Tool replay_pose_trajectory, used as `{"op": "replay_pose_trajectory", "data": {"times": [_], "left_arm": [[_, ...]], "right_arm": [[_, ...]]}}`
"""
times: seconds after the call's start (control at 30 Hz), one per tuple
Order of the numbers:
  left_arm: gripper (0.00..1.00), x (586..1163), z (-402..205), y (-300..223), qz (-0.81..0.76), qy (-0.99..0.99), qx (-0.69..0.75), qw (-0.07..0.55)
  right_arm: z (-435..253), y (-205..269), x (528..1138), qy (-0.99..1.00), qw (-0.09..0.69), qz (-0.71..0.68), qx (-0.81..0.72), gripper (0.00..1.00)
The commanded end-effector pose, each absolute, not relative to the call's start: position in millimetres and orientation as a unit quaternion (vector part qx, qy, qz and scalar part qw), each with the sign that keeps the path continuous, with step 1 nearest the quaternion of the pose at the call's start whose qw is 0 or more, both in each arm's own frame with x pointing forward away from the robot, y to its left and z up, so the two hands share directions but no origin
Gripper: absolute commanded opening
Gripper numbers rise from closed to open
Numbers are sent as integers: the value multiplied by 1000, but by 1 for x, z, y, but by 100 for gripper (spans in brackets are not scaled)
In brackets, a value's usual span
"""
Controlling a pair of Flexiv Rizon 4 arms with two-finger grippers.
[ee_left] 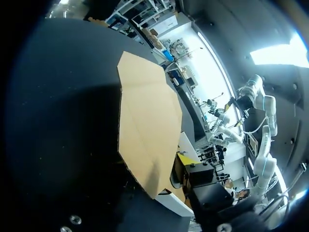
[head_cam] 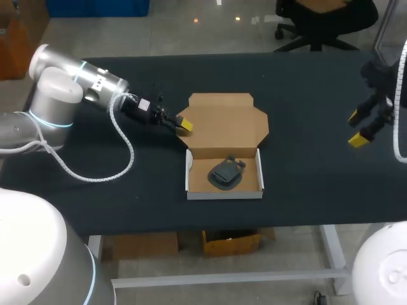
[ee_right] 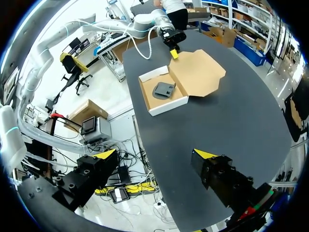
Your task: Assemble the packaging by folding the flat box into shape, placing the metal phone stand inside, and closing the box properly
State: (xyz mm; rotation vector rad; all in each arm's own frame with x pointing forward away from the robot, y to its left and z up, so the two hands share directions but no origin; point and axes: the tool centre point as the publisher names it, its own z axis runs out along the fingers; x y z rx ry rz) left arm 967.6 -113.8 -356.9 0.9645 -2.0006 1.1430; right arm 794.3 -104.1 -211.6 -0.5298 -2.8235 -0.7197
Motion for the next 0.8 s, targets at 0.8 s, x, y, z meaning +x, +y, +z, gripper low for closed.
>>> {"op": "replay_pose_trajectory", "data": {"times": [0.8], "left_arm": [[22,958,-352,-130,469,-782,274,305]], "right_arm": [[-207,-102,796,-951,91,-236,-175,100]]}}
